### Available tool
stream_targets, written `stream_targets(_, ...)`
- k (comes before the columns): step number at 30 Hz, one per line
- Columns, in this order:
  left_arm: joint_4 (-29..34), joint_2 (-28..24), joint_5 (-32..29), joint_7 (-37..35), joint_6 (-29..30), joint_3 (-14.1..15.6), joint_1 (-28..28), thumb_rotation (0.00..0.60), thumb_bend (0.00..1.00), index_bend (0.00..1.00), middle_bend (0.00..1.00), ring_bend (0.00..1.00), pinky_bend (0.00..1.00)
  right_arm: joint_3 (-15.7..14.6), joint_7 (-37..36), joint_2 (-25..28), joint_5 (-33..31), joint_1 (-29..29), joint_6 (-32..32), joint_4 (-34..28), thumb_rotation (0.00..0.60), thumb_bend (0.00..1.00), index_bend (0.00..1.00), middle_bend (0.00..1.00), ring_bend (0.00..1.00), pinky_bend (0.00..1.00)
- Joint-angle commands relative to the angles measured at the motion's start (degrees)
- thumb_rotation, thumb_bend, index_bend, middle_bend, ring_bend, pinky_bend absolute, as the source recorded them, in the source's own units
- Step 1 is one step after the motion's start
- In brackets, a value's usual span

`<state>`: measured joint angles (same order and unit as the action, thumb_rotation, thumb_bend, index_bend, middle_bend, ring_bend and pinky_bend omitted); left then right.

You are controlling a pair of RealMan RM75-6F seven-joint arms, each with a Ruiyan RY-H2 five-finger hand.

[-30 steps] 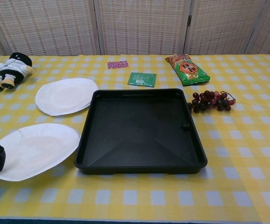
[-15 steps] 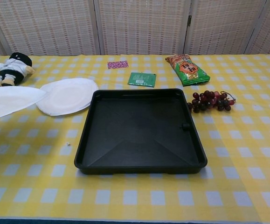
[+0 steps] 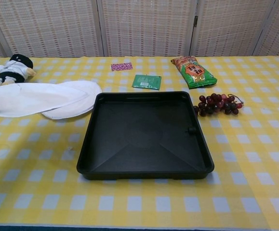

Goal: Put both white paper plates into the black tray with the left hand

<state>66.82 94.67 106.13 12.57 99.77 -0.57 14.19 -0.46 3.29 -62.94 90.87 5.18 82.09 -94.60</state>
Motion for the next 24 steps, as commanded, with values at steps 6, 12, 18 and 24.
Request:
stream_targets(6,1.64,3.64,-0.41,3.60,-7.50,-1.26,4.75,0.600,0.50,0.63,1.00,1.00,1.00,0.02,-0.99,0.31,0.05,-0.04,0.10,0.23,0.600,0.37,0.00,0.00,0.00,0.00)
stream_targets(12,1.25,6.87,0.60,6.00,-9.48,-1.93,7.43,0.600,0.50,0.63,1.00,1.00,1.00,0.20,-1.06,0.43,-0.23,-0.20,0.42,0.13,0.600,0.37,0.00,0.00,0.00,0.00)
stream_targets(18,0.26,10.51,0.08,7.43,-12.80,-2.86,10.27,0.600,0.50,0.63,1.00,1.00,1.00,0.17,-1.86,0.88,-0.05,-0.52,1.08,0.03,0.600,0.37,0.00,0.00,0.00,0.00)
stream_targets(24,-1.84,14.12,-1.17,7.64,-15.66,-4.19,13.14,0.600,0.50,0.63,1.00,1.00,1.00,0.18,-2.68,1.37,-0.83,-0.98,1.24,0.26,0.600,0.37,0.00,0.00,0.00,0.00)
